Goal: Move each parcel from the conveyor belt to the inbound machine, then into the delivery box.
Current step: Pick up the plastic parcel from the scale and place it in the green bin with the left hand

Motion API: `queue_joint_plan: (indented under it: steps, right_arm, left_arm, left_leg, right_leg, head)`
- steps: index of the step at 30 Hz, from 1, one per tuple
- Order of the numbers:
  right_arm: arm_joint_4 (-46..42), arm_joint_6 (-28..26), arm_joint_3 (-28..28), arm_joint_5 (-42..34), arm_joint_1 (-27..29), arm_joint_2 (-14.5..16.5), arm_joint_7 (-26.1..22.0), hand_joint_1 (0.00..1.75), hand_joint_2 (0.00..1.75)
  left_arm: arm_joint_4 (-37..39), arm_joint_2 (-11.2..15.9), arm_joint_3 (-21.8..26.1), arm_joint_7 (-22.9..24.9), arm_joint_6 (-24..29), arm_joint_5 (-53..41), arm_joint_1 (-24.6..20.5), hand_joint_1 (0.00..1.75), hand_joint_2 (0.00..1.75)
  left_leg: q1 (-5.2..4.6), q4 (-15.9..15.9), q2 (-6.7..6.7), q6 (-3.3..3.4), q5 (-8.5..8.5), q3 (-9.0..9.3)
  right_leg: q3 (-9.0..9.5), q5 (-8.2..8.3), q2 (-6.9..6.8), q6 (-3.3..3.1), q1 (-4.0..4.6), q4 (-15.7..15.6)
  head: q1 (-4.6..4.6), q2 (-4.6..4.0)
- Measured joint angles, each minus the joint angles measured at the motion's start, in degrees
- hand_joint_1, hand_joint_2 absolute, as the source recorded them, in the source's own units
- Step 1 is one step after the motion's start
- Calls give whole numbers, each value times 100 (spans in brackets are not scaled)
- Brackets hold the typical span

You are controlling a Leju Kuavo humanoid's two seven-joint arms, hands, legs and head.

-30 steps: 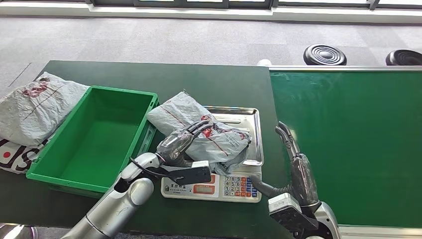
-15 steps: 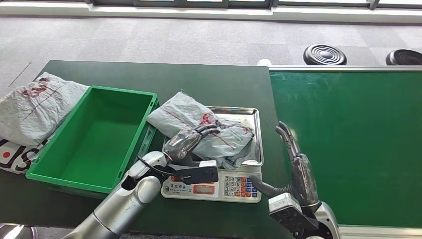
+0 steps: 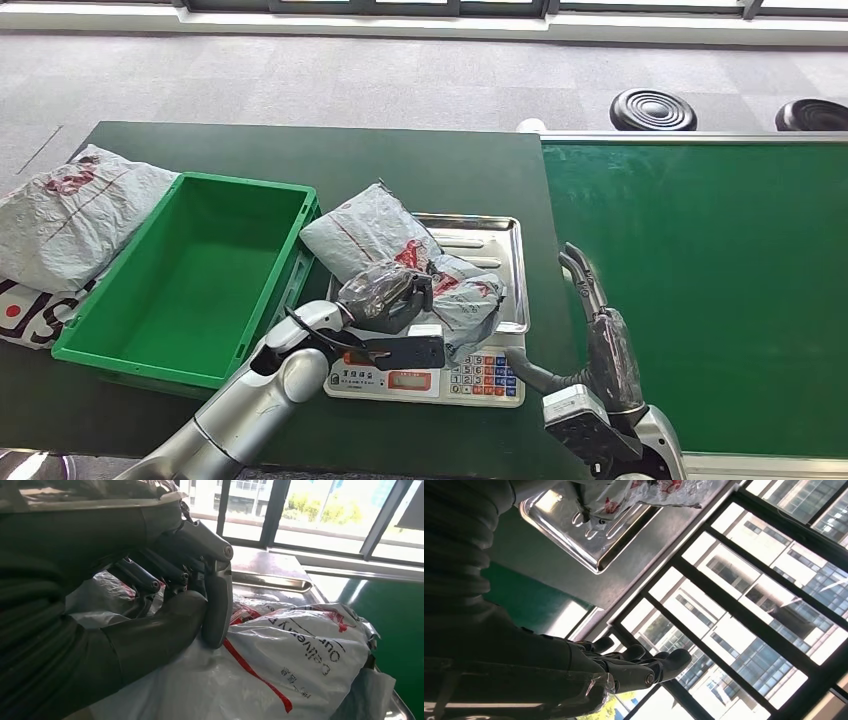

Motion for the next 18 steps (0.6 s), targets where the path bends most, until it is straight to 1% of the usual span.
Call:
queue_joint_plan:
  steps: [8, 14, 18]
  right_arm:
    - [0, 1, -1, 24, 1, 5, -15, 0, 175]
    - [0, -51, -1, 32, 9, 11, -19, 0, 175]
    - [0, -67, -5, 35, 29, 16, -31, 0, 175]
  left_arm:
    - [238, -35, -212, -128, -175, -79, -77, 175, 175]
    - [379, -109, -311, -164, -67, -267, -79, 175, 175]
    - [398, -117, -369, -156, 10, -413, -77, 0, 175]
  left_leg:
    - [0, 0, 0, 0, 0, 0]
    - [0, 0, -1, 0, 0, 1]
    - [0, 0, -2, 0, 0, 0]
  right_leg:
    - [1, 0, 0, 0, 0, 0]
    - [2, 0, 0, 0, 0, 0]
    - [2, 0, 0, 0, 0, 0]
  head:
    - [0, 0]
    - [0, 0]
    - [0, 0]
